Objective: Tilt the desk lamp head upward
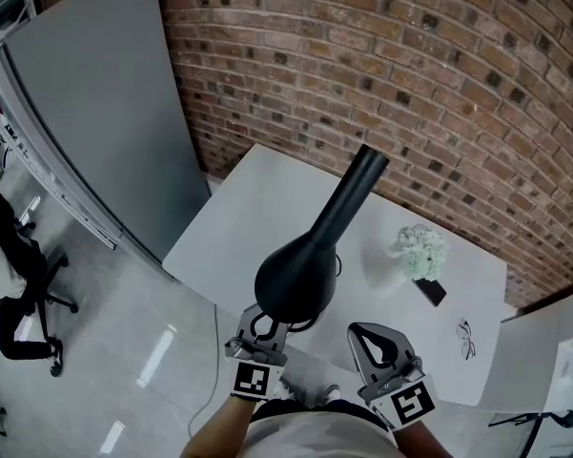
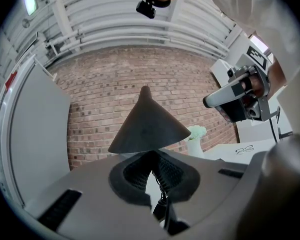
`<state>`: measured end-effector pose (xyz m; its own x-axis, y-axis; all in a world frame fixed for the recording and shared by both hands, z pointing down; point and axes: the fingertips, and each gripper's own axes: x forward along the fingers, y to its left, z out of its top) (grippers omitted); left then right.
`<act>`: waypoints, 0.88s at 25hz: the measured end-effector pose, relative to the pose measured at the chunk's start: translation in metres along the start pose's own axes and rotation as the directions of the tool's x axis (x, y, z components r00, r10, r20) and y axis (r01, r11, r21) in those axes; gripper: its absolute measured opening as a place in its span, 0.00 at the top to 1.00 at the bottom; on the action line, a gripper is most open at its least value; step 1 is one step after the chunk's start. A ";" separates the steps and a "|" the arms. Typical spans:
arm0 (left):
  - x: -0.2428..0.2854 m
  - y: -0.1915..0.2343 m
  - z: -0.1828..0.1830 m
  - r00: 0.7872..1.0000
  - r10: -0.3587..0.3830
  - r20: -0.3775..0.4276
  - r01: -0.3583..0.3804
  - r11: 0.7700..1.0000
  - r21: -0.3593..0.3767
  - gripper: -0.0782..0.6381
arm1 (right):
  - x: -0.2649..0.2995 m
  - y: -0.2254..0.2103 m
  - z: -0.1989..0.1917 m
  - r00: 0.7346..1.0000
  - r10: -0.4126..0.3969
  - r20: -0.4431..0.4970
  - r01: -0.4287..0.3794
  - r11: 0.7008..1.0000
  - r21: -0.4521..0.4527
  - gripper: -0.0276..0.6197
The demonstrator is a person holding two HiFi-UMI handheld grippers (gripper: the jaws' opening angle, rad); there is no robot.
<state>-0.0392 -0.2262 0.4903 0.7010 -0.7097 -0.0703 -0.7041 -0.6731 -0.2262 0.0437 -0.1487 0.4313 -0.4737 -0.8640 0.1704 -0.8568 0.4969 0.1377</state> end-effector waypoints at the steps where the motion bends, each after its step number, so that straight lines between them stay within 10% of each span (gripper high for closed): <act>1: 0.000 0.000 0.000 1.000 0.003 0.001 -0.003 1.000 -0.004 0.88 | -0.001 -0.001 0.000 1.000 0.000 -0.006 0.000 1.000 -0.001 0.93; 22: -0.003 0.005 0.015 0.999 0.024 0.022 -0.024 1.000 0.015 0.88 | 0.005 -0.004 0.003 1.000 0.026 0.003 -0.026 1.000 0.002 0.93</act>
<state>-0.0427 -0.2242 0.4748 0.6865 -0.7206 -0.0969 -0.7189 -0.6528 -0.2389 0.0441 -0.1550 0.4285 -0.4968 -0.8509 0.1706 -0.8443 0.5194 0.1317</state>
